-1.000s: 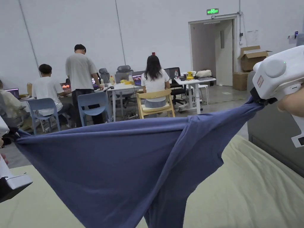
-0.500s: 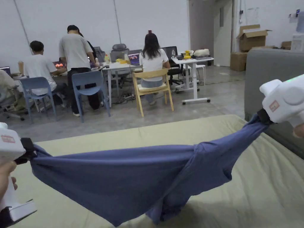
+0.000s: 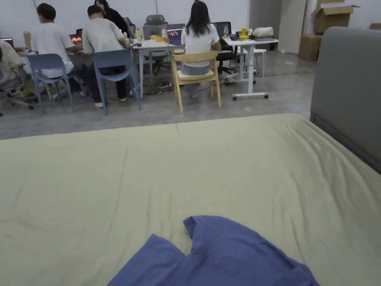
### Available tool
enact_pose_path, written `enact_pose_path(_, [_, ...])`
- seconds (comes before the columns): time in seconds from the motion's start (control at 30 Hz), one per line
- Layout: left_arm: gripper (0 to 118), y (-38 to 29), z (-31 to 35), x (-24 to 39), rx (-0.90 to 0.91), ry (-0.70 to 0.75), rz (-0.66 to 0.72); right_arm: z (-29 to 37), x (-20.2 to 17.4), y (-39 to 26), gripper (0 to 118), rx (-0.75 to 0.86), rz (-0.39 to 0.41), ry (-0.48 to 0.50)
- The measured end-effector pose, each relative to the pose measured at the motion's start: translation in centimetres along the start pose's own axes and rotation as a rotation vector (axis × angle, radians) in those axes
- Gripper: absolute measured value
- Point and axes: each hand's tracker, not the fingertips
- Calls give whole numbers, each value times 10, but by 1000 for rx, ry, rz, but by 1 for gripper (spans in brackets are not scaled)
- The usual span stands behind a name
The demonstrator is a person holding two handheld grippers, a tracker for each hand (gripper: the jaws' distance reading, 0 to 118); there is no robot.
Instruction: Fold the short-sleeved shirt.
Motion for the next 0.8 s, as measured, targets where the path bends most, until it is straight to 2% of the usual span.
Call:
enact_pose_path(0.07, [0, -12, -7, -14, -17, -28, 58, -14, -3, -14, 4, -59, -9, -12])
enact_pose_path(0.13, [0, -19, -18, -17, -31, 9, 28, -40, 2, -23, 4, -124, -20, 13])
enact_pose_path(0.2, [0, -25, -30, -19, -18, 17, 0, -66, 2, -30, 4, -154, -11, -9])
enact_pose_path(0.3, [0, -25, -32, -18, 6, 18, 26, -102, 0, -41, 4, -248, -72, 30])
enact_pose_path(0.37, [0, -28, -32, -21, 22, 15, 46, -109, -6, -42, 4, -192, 10, -22])
enact_pose_path(0.47, [3, -30, -30, -28, 50, -8, 113, -103, -9, -31, 8, -237, -30, -43])
enact_pose_path(0.5, [14, -27, -24, -29, 51, -30, 157, -97, -5, -24, 15, -257, -15, -29])
enact_pose_path(0.53, [40, -23, -10, -28, 66, -54, 184, -77, 0, -18, 36, -237, -14, -26])
enact_pose_path(0.57, [88, -19, 11, -27, 113, -90, 219, -54, 9, -8, 78, -151, -53, -9])
enact_pose_path(0.6, [118, -20, 32, -27, 206, -138, 221, -27, 16, 1, 118, -43, -116, 9])
enact_pose_path(0.67, [118, -26, 85, -25, 430, -226, 197, 31, 25, 20, 118, 201, -196, 30])
enact_pose_path(0.7, [118, -29, 105, -24, 478, -233, 174, 87, 9, 27, 118, 282, -230, 55])
enact_pose_path(0.77, [118, -45, 127, -15, 485, -214, 118, 127, -1, 38, 118, 386, -284, 155])
enact_pose_path(0.8, [118, -55, 131, -9, 464, -191, 81, 113, -6, 34, 118, 411, -307, 201])
